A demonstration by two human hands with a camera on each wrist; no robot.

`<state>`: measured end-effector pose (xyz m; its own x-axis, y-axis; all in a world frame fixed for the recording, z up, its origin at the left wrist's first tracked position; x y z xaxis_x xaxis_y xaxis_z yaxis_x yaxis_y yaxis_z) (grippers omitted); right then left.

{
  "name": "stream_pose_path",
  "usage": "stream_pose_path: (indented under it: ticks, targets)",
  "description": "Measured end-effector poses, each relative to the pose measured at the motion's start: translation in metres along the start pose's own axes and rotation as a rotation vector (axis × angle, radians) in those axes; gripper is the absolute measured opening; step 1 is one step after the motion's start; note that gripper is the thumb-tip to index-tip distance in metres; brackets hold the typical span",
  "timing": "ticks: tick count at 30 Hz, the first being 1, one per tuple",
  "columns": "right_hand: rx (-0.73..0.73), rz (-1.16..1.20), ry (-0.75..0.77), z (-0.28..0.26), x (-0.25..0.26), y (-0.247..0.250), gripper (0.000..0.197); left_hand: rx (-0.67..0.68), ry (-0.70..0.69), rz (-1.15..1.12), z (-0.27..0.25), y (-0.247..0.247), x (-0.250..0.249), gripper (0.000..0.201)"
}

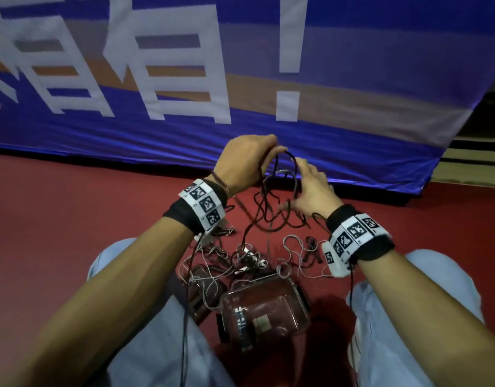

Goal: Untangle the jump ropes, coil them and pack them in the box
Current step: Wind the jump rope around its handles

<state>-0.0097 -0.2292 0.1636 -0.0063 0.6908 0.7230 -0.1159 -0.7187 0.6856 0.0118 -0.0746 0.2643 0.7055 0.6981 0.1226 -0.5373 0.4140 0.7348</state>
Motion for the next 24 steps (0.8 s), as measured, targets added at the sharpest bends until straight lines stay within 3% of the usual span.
stream_pose_path:
  ticks: [1,2,4,5,8,10,13,14,16,18,20,22,24]
  targets:
    - [-0.014,0.071,0.081,0.0,0.009,-0.001,0.112,-0.008,-0.105,0.057,0.0,0.001,-0.008,0.035]
    - [-0.042,0.185,0.185,0.004,0.016,-0.001,0.098,-0.015,-0.192,0.098,0.001,0.0,-0.015,0.032]
    - [-0.11,0.413,0.288,0.007,0.03,0.004,0.043,-0.022,-0.31,0.168,0.003,-0.005,-0.025,0.021]
    - [-0.123,0.462,0.281,0.009,0.031,0.005,0.036,-0.019,-0.35,0.192,0.003,-0.007,-0.029,0.016]
    - [-0.1,0.487,0.243,0.012,0.029,0.002,0.054,-0.007,-0.398,0.204,0.004,-0.01,-0.036,0.008]
    - [-0.124,0.619,0.243,0.016,0.024,0.007,0.047,-0.008,-0.356,0.161,0.008,-0.012,-0.038,0.011]
    - [-0.286,0.786,0.132,0.027,0.008,0.023,0.032,-0.004,-0.345,0.019,0.006,-0.015,-0.047,0.044]
    - [-0.304,0.94,0.083,0.032,0.0,0.024,0.027,-0.002,-0.348,-0.046,0.002,-0.013,-0.051,0.053]
    - [-0.326,1.223,-0.041,0.036,-0.012,0.027,0.042,0.001,-0.337,-0.106,-0.009,-0.015,-0.055,0.065]
    - [-0.218,1.411,-0.124,0.036,-0.012,0.029,0.06,0.05,-0.236,-0.095,-0.025,-0.026,-0.053,0.051]
    - [0.013,1.612,-0.103,0.027,0.007,0.027,0.074,0.162,0.017,-0.126,-0.041,-0.051,-0.036,0.037]
    - [0.157,1.685,-0.113,0.015,0.026,0.022,0.078,0.308,0.266,-0.331,-0.057,-0.075,-0.02,0.062]
    - [0.222,1.68,-0.125,0.006,0.039,0.013,0.077,0.365,0.351,-0.581,-0.063,-0.084,-0.016,0.068]
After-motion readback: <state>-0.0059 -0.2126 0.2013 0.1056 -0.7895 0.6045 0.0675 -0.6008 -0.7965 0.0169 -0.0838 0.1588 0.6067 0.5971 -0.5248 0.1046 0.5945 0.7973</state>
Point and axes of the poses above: each hand's wrist, its own z-axis towards the middle knuckle, its own y-axis out of the back of the hand, x = y × z, the point moved 6 cm from there along z, towards the middle knuckle, and after that the axes turned 14 degrees about z, right-handed, at the moved point
